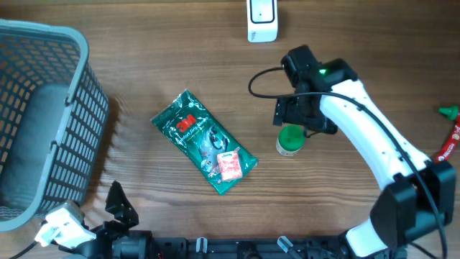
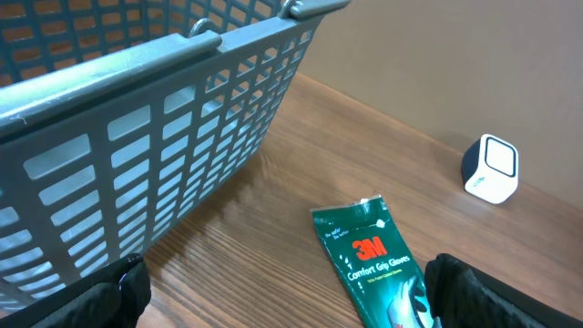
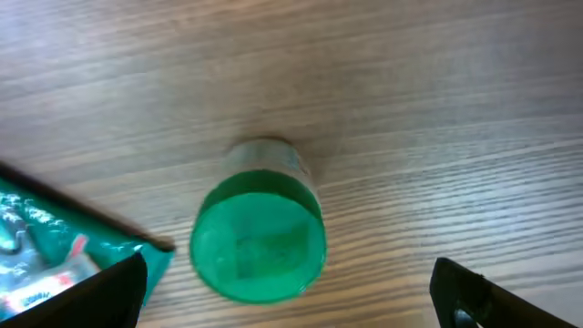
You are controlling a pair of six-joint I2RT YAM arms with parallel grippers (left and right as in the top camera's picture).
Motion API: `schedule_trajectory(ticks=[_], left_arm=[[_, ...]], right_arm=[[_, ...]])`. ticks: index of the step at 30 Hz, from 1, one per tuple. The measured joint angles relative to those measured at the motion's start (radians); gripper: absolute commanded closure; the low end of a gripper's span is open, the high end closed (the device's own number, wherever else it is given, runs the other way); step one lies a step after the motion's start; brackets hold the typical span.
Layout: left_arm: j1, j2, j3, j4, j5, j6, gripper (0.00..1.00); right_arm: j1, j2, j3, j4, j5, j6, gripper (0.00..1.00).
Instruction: Scan the item barcode
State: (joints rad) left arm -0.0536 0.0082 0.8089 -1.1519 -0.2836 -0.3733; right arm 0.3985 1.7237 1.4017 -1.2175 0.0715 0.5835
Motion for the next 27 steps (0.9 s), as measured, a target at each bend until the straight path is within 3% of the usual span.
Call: schedule_trajectory(ticks=[12,15,20,27], left_arm=[[0.000,0.000,0.000,0.000,0.000,0.000,0.00],[0.000,0.000,0.000,0.000,0.000,0.000,0.00],[0.000,0.000,0.000,0.000,0.000,0.000,0.00],[0.000,0.000,0.000,0.000,0.000,0.000,0.00]], right_arm=[[0.017,0.137,-0.076,0.090,-0.071,0.025,0.01],[0.017,0.191,-0.078,0.097,-0.071,0.025,0.10],[0.017,0.220,-0.108,0.148,-0.071,0.033,0.12],[0.017,0.193,-0.187,0.306,-0.113,0.046,0.42]])
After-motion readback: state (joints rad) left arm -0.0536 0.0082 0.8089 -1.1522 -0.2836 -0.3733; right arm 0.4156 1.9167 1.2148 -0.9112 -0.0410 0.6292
